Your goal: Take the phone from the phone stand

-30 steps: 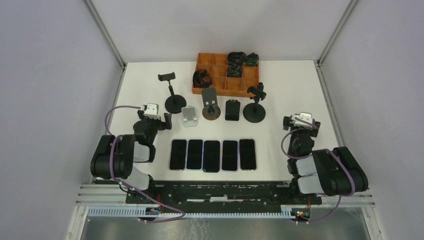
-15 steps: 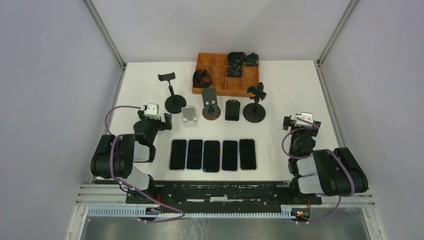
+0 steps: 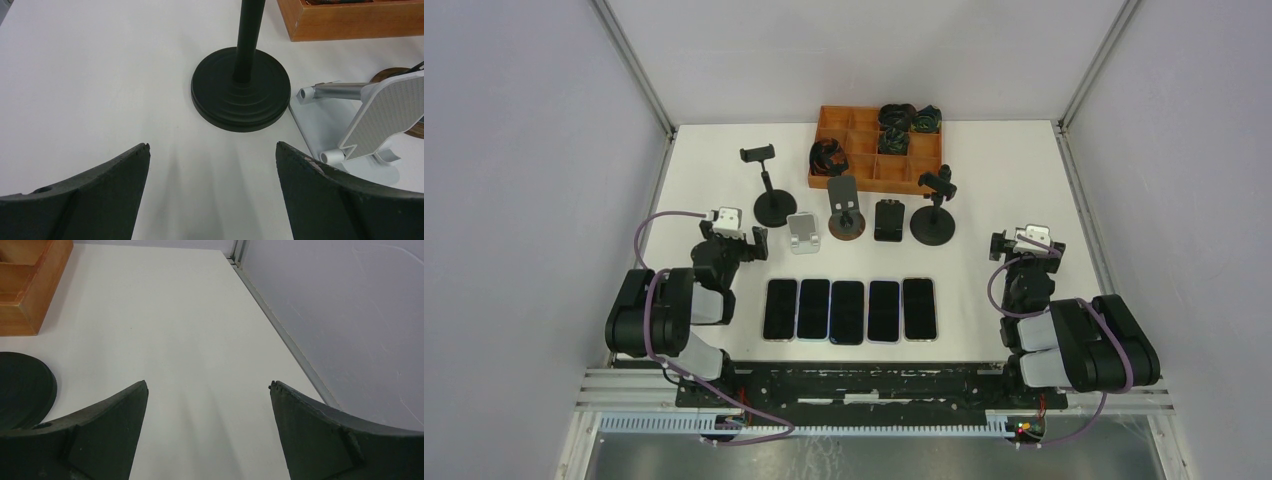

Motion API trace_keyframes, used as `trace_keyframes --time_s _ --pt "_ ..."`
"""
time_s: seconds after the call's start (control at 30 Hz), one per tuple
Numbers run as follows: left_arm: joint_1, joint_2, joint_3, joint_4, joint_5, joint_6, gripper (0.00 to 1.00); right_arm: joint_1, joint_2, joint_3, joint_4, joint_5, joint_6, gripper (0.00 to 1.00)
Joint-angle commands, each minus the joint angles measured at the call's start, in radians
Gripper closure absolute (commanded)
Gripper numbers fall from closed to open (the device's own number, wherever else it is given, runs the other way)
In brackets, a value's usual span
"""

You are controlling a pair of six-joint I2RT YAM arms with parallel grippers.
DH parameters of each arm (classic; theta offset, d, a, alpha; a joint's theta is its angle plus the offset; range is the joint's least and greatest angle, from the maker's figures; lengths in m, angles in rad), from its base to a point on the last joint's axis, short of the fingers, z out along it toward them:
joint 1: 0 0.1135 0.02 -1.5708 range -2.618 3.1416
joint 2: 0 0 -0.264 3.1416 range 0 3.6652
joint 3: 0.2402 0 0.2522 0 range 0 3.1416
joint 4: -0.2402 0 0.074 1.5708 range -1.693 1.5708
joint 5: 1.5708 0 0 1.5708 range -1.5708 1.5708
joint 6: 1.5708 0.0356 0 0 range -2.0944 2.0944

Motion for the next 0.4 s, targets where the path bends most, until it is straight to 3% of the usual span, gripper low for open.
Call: trace_keyframes --time_s 0.0,0.37 --pt "0.002 -0.001 0.024 0.013 -0.012 -0.026 0.00 -0.004 -0.016 -0.122 0.029 -0.012 0.014 0.02" --pt "0.000 -0.005 0.021 0.016 -0.016 -0.026 0.00 -0.002 -0.016 -0.122 0.029 -0.011 0.014 0.02"
